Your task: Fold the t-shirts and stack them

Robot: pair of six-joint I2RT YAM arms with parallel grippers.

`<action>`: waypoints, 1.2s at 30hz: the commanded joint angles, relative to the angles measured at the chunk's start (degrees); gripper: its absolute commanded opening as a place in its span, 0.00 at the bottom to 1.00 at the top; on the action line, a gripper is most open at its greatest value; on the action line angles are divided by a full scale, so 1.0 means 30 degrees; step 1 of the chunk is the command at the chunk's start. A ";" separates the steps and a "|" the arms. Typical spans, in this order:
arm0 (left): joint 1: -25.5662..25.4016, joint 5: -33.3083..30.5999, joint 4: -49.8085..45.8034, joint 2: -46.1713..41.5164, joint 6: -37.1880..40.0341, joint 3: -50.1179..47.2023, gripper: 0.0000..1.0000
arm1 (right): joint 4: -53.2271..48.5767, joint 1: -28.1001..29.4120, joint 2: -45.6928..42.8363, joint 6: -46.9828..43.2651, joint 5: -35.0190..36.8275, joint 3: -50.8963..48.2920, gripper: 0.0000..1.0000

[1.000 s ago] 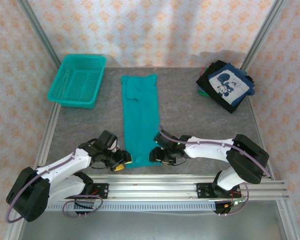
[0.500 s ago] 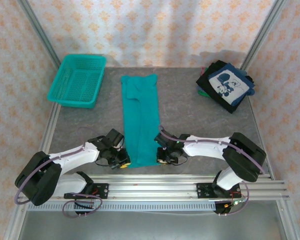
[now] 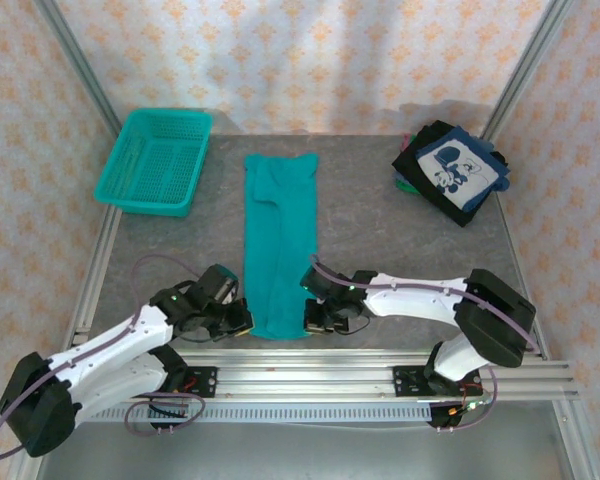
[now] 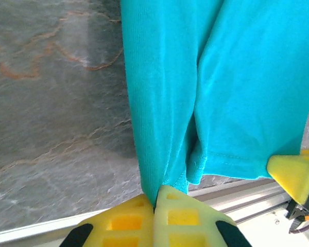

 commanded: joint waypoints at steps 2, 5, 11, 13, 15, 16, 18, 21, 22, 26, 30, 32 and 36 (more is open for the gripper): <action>-0.0113 -0.1248 -0.2690 -0.0521 -0.0180 0.1580 0.00 | -0.3432 0.0151 -0.0791 -0.0031 0.0920 0.2278 0.00; 0.0010 -0.1651 -0.3328 -0.0072 0.0145 0.3159 0.00 | -0.5108 -0.0792 -0.1137 -0.0646 0.1552 0.3880 0.00; 0.2391 -0.1003 -0.3708 0.2265 0.1933 0.6438 0.00 | -0.7374 -0.3324 -0.0487 -0.2899 0.1602 0.6954 0.00; 0.3284 -0.0838 -0.3720 0.3383 0.2833 0.7614 0.00 | -0.7812 -0.4496 0.0173 -0.3756 0.1371 0.7988 0.00; 0.4230 -0.0691 -0.3683 0.4474 0.3622 0.8740 0.00 | -0.7896 -0.5494 0.0899 -0.4468 0.1000 0.8903 0.00; 0.4692 -0.0703 -0.3745 0.5104 0.4042 0.9363 0.00 | -0.8044 -0.6020 0.1372 -0.4844 0.0821 0.9511 0.00; 0.5570 -0.0696 -0.3780 0.6283 0.4777 1.0539 0.00 | -0.8496 -0.6851 0.2477 -0.5659 0.0600 1.0779 0.00; 0.6831 -0.0459 -0.3750 0.8059 0.5694 1.2083 0.00 | -0.9141 -0.7992 0.4265 -0.6675 0.0184 1.2821 0.00; 0.7166 -0.0376 -0.3692 0.8644 0.5940 1.2537 0.00 | -0.9339 -0.8336 0.4910 -0.6966 0.0042 1.3556 0.00; 0.8116 -0.0187 -0.3546 1.0560 0.6640 1.3915 0.00 | -1.0137 -0.9381 0.7218 -0.7831 -0.0367 1.6152 0.00; 0.8616 0.0091 -0.3292 1.2503 0.7139 1.5097 0.00 | -1.0929 -1.0174 0.9226 -0.8430 -0.0673 1.8372 0.00; 0.8795 0.0088 -0.3229 1.3497 0.7350 1.5774 0.00 | -1.1153 -1.0540 0.9989 -0.8542 -0.0823 1.9190 0.00; 0.9101 -0.0059 -0.3339 1.5578 0.7803 1.7613 0.00 | -1.1588 -1.1215 1.1559 -0.8926 -0.1018 2.0794 0.00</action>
